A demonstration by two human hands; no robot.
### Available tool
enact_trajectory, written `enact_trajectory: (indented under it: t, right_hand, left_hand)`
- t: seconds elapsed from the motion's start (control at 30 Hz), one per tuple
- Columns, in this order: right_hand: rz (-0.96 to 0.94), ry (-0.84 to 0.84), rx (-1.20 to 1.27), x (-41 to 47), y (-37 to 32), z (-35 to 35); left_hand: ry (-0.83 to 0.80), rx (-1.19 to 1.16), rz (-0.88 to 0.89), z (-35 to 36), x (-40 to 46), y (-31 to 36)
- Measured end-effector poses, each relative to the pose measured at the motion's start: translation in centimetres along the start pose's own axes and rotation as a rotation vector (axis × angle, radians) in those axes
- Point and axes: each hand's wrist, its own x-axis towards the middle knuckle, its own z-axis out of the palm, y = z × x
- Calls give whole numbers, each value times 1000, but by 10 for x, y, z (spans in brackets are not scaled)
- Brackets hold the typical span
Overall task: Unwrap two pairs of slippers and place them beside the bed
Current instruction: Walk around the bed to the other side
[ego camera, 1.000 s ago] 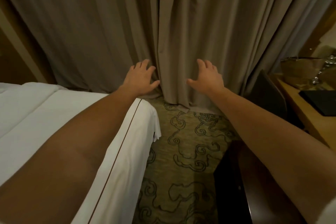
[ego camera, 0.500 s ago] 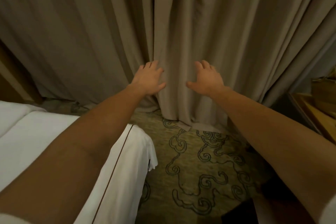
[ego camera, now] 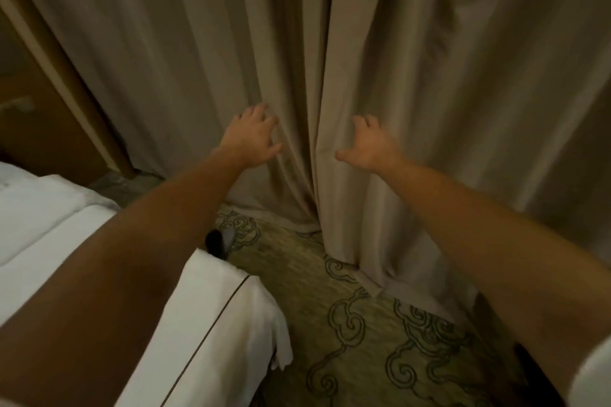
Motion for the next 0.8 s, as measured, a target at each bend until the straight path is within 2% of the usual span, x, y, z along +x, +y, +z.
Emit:
enact_trajectory:
  t: [0.2, 0.33, 0.57, 0.8]
  right_hand:
    - [-156, -73, 27, 106, -10, 32]
    - [-182, -86, -31, 182, -19, 61]
    - [-224, -196, 11, 316, -43, 87]
    - [-317, -270, 28, 431, -87, 120]
  left_hand:
    - [-61, -24, -157, 54, 65, -45]
    - [-116, -3, -169, 97, 117, -80]
    - [-118, -52, -295, 131, 224, -159]
    - [-148, -11, -401, 160, 288, -221]
